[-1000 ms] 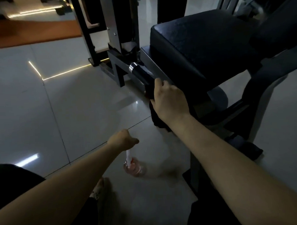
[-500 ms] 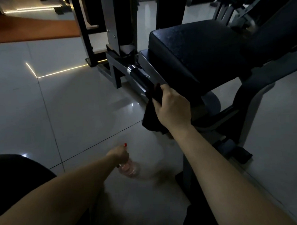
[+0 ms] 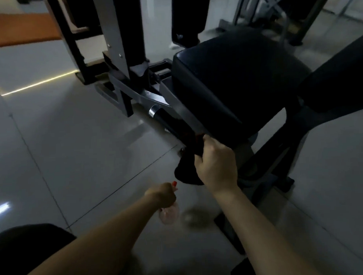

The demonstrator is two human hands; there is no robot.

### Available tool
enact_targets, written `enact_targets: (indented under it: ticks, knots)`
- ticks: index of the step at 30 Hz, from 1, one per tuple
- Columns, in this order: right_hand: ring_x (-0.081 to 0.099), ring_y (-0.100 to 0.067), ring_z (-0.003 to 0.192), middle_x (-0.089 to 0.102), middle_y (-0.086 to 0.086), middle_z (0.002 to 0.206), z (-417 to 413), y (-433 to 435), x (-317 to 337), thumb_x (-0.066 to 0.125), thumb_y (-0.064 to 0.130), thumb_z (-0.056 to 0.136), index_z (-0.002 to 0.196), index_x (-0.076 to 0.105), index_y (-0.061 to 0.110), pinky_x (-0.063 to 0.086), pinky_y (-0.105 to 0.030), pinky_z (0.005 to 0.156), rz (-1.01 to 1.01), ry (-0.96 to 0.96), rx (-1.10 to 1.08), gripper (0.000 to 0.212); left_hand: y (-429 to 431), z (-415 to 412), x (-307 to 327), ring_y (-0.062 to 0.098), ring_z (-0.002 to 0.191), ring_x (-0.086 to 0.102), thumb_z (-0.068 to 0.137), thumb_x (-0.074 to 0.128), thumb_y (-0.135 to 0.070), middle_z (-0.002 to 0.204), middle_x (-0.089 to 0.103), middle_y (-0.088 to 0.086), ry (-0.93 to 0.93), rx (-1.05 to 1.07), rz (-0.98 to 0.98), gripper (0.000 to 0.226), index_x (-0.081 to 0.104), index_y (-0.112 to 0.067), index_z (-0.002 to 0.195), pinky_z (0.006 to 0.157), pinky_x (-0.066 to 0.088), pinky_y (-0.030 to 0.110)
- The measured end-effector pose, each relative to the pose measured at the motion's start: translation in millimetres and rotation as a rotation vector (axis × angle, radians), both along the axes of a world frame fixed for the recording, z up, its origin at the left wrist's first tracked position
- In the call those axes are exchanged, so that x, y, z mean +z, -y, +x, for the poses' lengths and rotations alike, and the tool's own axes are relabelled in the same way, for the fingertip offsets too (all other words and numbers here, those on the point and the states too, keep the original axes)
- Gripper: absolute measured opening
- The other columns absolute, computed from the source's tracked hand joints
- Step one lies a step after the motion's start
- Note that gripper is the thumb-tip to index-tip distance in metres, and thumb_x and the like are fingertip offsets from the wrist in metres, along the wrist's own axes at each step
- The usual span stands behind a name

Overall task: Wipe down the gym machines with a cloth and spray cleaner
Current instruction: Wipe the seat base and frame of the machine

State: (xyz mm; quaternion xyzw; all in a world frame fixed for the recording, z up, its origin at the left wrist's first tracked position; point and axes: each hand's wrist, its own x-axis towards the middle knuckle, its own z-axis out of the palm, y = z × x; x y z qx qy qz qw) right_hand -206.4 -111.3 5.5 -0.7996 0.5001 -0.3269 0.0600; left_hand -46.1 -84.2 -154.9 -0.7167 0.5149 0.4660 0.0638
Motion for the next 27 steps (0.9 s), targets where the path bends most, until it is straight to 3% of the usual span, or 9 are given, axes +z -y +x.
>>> enact_targets:
  ticks: [4, 7, 10, 13, 16, 19, 23, 25, 27]
  knots:
    - [0.072, -0.032, 0.077, 0.07, -0.016, 0.082, 2.5, 0.8, 16.6, 0.074, 0.003, 0.081, 0.095, 0.066, -0.003, 0.055, -0.03, 0.07, 0.219, -0.032, -0.045, 0.017, -26.4, 9.7, 72.1, 0.024, 0.101, 0.066, 0.104, 0.051, -0.026, 0.116, 0.065, 0.003, -0.104, -0.047, -0.077, 0.027, 0.054, -0.023, 0.13, 0.089, 0.055, 0.038]
    - [0.064, -0.032, 0.112, 0.066, -0.017, 0.118, 1.3, -4.5, 45.5, 0.065, 0.006, 0.089, 0.128, 0.057, -0.001, 0.051, -0.035, 0.091, 0.526, -0.137, -0.025, 0.041, -48.9, 13.8, 145.7, 0.021, 0.09, 0.066, 0.108, 0.045, -0.036, 0.102, 0.066, 0.004, -0.15, 0.057, -0.063, 0.022, 0.053, -0.021, 0.123, 0.087, 0.058, 0.043]
    - [0.045, -0.028, 0.134, 0.049, -0.007, 0.147, -7.0, -24.0, 71.0, 0.064, 0.024, 0.093, 0.155, 0.03, 0.014, 0.04, -0.044, 0.108, 0.599, -0.498, -0.047, 0.072, -64.8, 10.3, 211.5, 0.017, 0.085, 0.067, 0.108, 0.032, -0.052, 0.097, 0.068, 0.002, -0.135, 0.012, -0.081, 0.039, 0.054, -0.022, 0.121, 0.085, 0.059, 0.044]
    - [0.045, -0.028, 0.13, 0.048, -0.005, 0.145, -36.1, -49.9, 118.5, 0.059, 0.027, 0.095, 0.147, 0.045, 0.02, 0.039, -0.044, 0.106, 0.719, -0.614, -0.131, 0.055, -74.0, 1.1, 283.1, 0.014, 0.083, 0.066, 0.107, 0.029, -0.056, 0.097, 0.068, 0.0, -0.105, -0.064, -0.08, 0.043, 0.055, -0.025, 0.12, 0.085, 0.058, 0.043]
    - [0.057, -0.029, 0.114, 0.062, -0.006, 0.125, -77.8, -75.9, 173.9, 0.053, 0.031, 0.099, 0.127, 0.061, 0.017, 0.045, -0.039, 0.092, 0.939, -0.447, -0.292, 0.033, -77.4, -15.0, 350.7, 0.016, 0.088, 0.066, 0.106, 0.034, -0.056, 0.1, 0.069, -0.001, -0.092, -0.16, -0.073, 0.042, 0.054, -0.027, 0.128, 0.085, 0.057, 0.042]
    - [0.065, -0.031, 0.098, 0.069, -0.012, 0.108, -126.9, -101.6, 239.3, 0.054, 0.043, 0.099, 0.114, 0.064, 0.01, 0.054, -0.036, 0.08, 1.169, -0.043, -0.531, 0.037, -83.1, -48.0, 422.7, 0.015, 0.093, 0.066, 0.105, 0.041, -0.055, 0.104, 0.069, -0.002, -0.121, -0.216, -0.04, 0.045, 0.048, -0.029, 0.141, 0.089, 0.057, 0.04]
    - [0.064, -0.03, 0.099, 0.067, -0.012, 0.11, -194.7, -126.4, 303.7, 0.057, 0.053, 0.089, 0.113, 0.062, 0.01, 0.053, -0.041, 0.09, 1.291, 0.244, -0.57, 0.049, -89.7, -109.2, 506.9, 0.015, 0.093, 0.068, 0.105, 0.044, -0.053, 0.109, 0.068, -0.001, -0.15, -0.29, -0.071, 0.049, 0.042, -0.032, 0.15, 0.085, 0.056, 0.033]
    - [0.063, -0.031, 0.098, 0.067, -0.013, 0.104, -220.1, -136.3, 354.4, 0.058, 0.044, 0.085, 0.099, 0.061, 0.01, 0.052, -0.041, 0.092, 1.266, 0.404, -0.609, 0.036, -90.6, -146.0, 541.8, 0.013, 0.083, 0.068, 0.105, 0.045, -0.051, 0.102, 0.067, -0.002, -0.159, -0.335, -0.077, 0.043, 0.048, -0.032, 0.144, 0.072, 0.055, 0.027]
    - [0.058, -0.027, 0.089, 0.058, -0.011, 0.087, -249.9, -146.6, 406.8, 0.053, 0.022, 0.094, 0.087, 0.056, 0.007, 0.044, -0.034, 0.079, 1.237, 0.531, -0.625, 0.016, -87.9, -186.8, 573.4, 0.015, 0.084, 0.07, 0.105, 0.043, -0.055, 0.101, 0.07, -0.001, -0.184, -0.38, -0.101, 0.04, 0.057, -0.031, 0.133, 0.074, 0.058, 0.03]
